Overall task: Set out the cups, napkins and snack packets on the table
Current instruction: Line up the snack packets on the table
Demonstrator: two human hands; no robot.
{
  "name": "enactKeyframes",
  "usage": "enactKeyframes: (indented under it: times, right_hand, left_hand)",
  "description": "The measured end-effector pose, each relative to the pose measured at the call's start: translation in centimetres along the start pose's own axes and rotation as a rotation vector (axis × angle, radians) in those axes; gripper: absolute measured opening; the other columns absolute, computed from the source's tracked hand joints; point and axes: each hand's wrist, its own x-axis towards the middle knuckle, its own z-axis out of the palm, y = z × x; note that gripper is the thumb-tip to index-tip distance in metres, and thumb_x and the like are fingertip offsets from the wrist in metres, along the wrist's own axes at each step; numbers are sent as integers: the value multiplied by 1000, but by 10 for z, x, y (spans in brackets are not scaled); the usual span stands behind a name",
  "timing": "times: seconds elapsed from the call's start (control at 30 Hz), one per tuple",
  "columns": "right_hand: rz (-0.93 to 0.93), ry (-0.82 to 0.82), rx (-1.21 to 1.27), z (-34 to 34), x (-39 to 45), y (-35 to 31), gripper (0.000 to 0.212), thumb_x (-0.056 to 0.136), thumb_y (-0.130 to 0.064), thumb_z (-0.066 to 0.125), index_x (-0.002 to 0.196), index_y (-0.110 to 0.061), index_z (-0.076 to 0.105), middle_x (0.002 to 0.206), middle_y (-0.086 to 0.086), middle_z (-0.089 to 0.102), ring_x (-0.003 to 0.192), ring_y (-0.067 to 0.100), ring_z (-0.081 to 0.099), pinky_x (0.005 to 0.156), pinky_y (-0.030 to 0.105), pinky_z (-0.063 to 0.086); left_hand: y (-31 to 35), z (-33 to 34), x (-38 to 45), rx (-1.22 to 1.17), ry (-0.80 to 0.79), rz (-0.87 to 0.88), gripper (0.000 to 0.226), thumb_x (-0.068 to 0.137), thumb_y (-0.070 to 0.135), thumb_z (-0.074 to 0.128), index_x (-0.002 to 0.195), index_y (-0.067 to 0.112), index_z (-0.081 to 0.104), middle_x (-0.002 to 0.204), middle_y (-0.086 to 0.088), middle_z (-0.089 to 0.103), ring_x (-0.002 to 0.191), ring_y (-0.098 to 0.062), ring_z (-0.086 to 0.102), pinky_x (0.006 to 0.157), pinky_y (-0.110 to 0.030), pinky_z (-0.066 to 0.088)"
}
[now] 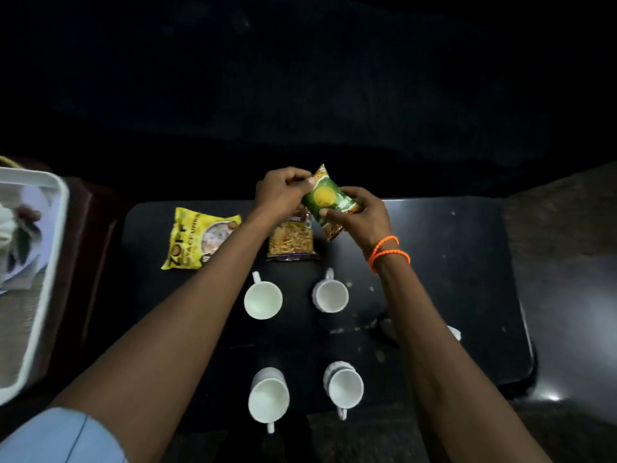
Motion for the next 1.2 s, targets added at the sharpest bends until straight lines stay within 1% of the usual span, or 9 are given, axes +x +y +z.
enactKeyframes:
  times: [0.17, 0.3, 0.43, 0.53, 0.63, 0.87, 1.07, 1.13, 1.2]
  right_hand:
    - [76, 150, -8, -16, 5, 45, 58, 59, -34, 96, 109, -17, 72, 101, 6, 78, 93, 25, 75, 85, 47, 62]
    - [170, 74, -316, -24, 7, 71, 77, 66, -42, 93, 131, -15, 62, 125, 13, 70, 113, 31, 67, 98, 45, 56]
    - [-17, 124, -392, -32, 5, 81, 57, 81, -22, 84, 134, -23, 63, 127, 10, 69, 113, 30, 67, 98, 45, 57]
    - [-91, 42, -485, -34, 5, 84, 55, 81, -18, 83, 133, -26, 65, 125, 9, 69, 107, 32, 69, 94, 47, 57]
    - [-91, 81, -487, -33, 5, 86, 56, 80, -15, 83, 132, -25, 66, 123, 10, 70, 105, 34, 69, 92, 47, 58]
    - [-125, 172, -421, -29, 6, 95, 51, 84, -8, 78, 133, -20, 67, 125, 11, 68, 107, 31, 67, 95, 41, 56]
    - [-112, 105, -480, -32, 5, 85, 53, 88, -7, 74, 139, -17, 62, 133, 14, 62, 118, 34, 62, 100, 40, 52]
    - [-97, 99, -506, -34, 6, 72, 60, 87, -10, 76, 143, -16, 57, 137, 17, 57, 123, 36, 58, 102, 39, 48]
    - [-140, 159, -455, -27, 5, 53, 66, 85, -4, 75, 147, -13, 53, 138, 20, 54, 126, 36, 55, 106, 38, 44]
  left_hand:
    - [6, 53, 2, 281, -31, 97, 31, 96, 29, 70, 125, 20, 74, 126, -4, 71, 116, -18, 67, 90, -23, 50]
    - [-10, 67, -1, 538, -69, 160, 37, 96, 22, 68, 132, 20, 70, 135, -13, 59, 123, -30, 60, 106, -33, 47]
    - [-27, 82, -9, 614, -207, 194, 56, 90, 28, 79, 143, 22, 63, 145, -11, 61, 133, -29, 57, 112, -35, 44]
    - [-35, 95, -12, 625, -282, 216, 74, 80, 29, 88, 148, 20, 58, 150, -13, 56, 140, -30, 51, 118, -37, 39]
    - [-40, 102, -12, 622, -300, 222, 83, 77, 27, 90, 151, 20, 53, 161, -16, 43, 151, -32, 39, 125, -42, 31]
    - [-40, 113, -1, 663, -312, 284, 81, 81, 26, 87, 153, 18, 51, 166, -13, 38, 153, -32, 35, 126, -42, 29]
    - [-41, 109, -6, 661, -323, 280, 79, 87, 27, 81, 157, 22, 44, 170, -9, 28, 156, -30, 29, 127, -42, 28]
    - [-33, 96, -9, 649, -295, 296, 75, 91, 27, 78, 157, 24, 44, 169, -9, 32, 154, -28, 33, 125, -40, 32]
    - [-25, 74, -14, 575, -161, 327, 60, 94, 23, 73, 151, 20, 54, 159, -11, 48, 146, -27, 46, 120, -38, 39]
